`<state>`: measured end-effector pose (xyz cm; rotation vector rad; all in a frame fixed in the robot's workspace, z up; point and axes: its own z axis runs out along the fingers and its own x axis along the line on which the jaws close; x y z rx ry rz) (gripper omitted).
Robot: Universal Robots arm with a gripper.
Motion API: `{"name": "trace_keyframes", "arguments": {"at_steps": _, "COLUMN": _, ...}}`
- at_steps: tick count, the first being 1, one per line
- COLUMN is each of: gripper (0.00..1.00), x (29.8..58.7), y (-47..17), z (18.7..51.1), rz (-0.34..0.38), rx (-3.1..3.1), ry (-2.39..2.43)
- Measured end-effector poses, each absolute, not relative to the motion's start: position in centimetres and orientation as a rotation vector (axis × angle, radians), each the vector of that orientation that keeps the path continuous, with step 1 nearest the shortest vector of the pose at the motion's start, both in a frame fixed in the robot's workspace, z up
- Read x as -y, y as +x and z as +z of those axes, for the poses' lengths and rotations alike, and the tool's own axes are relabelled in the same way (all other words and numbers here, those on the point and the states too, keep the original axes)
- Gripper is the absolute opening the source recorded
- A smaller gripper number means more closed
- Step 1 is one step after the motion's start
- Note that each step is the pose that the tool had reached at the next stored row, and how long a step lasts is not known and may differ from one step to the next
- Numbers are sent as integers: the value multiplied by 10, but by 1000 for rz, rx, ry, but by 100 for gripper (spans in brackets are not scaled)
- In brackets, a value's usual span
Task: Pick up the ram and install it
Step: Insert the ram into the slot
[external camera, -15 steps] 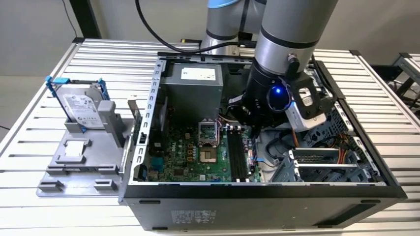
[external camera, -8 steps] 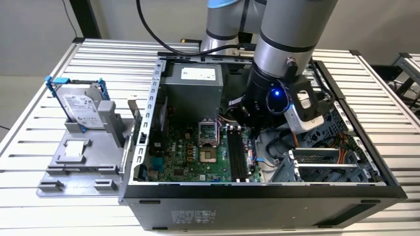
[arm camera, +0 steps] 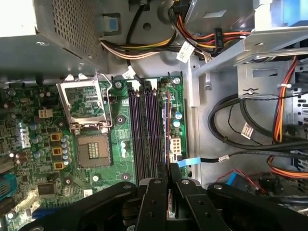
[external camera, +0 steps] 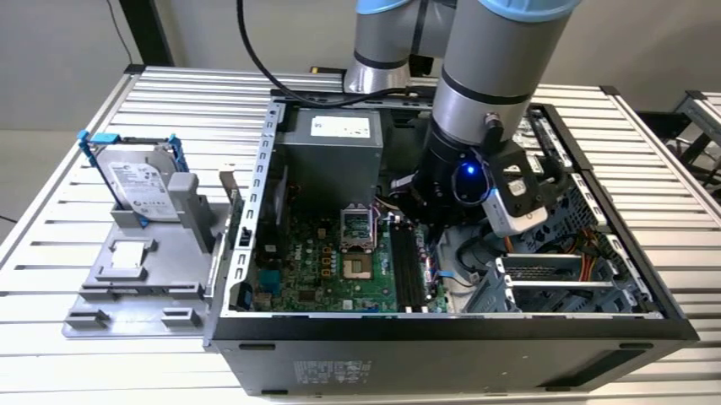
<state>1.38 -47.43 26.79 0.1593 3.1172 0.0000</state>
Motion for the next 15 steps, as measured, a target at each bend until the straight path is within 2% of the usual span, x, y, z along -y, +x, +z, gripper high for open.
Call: {"name": "trace_keyframes", "arguments": {"at_steps": 15, "gripper": 0, "x": 474, "y": 14, "z": 251, "rz": 0, "rx": -3117, "ry": 159}}
